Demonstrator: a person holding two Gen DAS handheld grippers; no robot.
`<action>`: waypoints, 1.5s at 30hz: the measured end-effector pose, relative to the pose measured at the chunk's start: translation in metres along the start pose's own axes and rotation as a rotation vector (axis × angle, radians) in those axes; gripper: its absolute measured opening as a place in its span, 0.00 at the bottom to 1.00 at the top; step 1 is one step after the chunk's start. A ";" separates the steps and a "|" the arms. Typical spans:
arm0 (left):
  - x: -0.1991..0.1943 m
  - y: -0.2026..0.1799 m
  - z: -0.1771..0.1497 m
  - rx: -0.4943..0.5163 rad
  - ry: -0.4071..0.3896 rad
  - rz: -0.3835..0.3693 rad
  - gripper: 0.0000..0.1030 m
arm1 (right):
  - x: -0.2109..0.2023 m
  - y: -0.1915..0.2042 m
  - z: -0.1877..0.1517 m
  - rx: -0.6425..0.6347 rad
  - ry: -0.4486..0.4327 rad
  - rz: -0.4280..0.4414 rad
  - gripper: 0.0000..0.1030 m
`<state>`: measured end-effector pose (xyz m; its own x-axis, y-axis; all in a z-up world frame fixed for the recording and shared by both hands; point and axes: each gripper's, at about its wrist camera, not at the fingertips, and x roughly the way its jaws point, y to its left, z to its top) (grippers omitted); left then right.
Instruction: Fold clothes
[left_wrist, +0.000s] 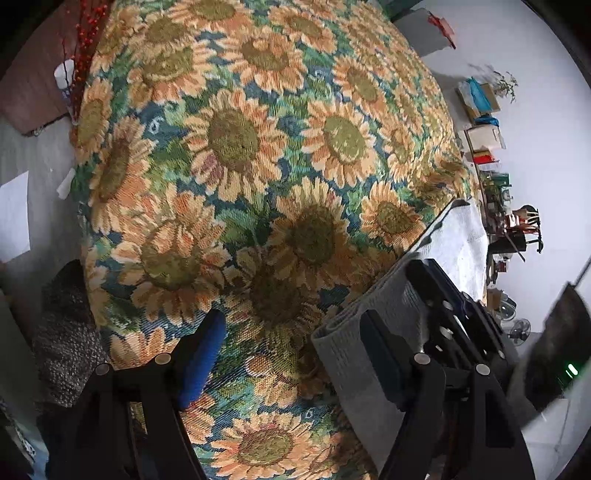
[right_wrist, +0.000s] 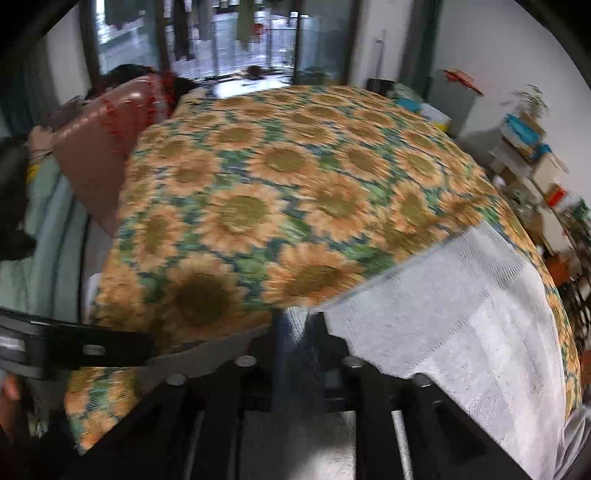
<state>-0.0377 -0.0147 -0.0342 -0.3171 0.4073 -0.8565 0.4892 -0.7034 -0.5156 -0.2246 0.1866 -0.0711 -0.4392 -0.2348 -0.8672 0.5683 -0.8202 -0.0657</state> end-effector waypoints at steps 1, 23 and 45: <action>-0.001 -0.001 0.000 0.005 -0.006 0.001 0.73 | -0.009 -0.010 -0.005 0.058 -0.024 0.006 0.47; 0.018 -0.071 -0.058 0.499 -0.001 0.071 0.03 | -0.072 -0.061 -0.140 0.475 -0.096 -0.077 0.16; 0.045 -0.163 -0.157 0.867 0.066 -0.027 0.03 | -0.170 -0.052 -0.316 0.940 -0.235 -0.105 0.27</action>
<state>-0.0045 0.2094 0.0075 -0.2591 0.4442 -0.8576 -0.3180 -0.8777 -0.3585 0.0402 0.4342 -0.0762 -0.6414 -0.1508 -0.7523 -0.2246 -0.9007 0.3720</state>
